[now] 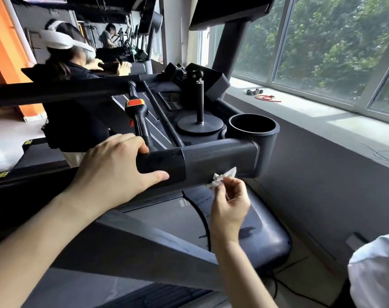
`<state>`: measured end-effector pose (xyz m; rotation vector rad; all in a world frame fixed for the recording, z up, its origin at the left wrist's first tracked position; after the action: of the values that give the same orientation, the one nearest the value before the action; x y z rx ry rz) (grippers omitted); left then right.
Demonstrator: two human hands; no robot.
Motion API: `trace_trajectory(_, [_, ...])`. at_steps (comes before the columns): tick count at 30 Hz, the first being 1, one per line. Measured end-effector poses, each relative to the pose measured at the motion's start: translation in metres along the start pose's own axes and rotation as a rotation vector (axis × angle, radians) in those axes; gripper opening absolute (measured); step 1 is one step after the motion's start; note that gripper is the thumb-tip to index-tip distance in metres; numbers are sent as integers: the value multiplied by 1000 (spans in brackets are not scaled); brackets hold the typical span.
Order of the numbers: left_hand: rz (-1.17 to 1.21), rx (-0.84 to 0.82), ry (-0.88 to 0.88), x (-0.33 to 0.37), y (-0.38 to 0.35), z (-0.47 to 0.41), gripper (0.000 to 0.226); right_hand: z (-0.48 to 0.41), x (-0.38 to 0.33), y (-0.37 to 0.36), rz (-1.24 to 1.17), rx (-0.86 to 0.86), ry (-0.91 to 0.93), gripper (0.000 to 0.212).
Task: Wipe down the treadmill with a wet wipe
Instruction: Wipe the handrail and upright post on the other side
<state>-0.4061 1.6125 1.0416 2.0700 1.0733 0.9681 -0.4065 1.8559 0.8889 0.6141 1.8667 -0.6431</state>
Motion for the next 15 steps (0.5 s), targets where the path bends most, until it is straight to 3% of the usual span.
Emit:
trace_trajectory(6, [3, 7, 9, 0, 1, 1, 57, -51, 3, 41, -75, 164, -136, 20])
trace_trajectory(8, [3, 2, 10, 1, 0, 1, 58, -24, -14, 18, -60, 88, -77, 22])
trace_trajectory(13, [-27, 7, 9, 3, 0, 3, 57, 47, -46, -45, -21, -331, 96, 18])
trace_trajectory(15, [-41, 16, 8, 4, 0, 4, 57, 27, -49, -33, 11, -304, 133, 19])
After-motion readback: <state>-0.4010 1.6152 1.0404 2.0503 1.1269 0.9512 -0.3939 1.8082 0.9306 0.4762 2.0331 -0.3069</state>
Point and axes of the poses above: each hand's wrist, its own z-axis away from the middle knuckle, its own y-axis out of the back of the hand, x = y × z, the point moved 9 cm from there along -z, towards the middle knuckle, and after that the axes turned 10 degrees about z, right-handed, at the moved point
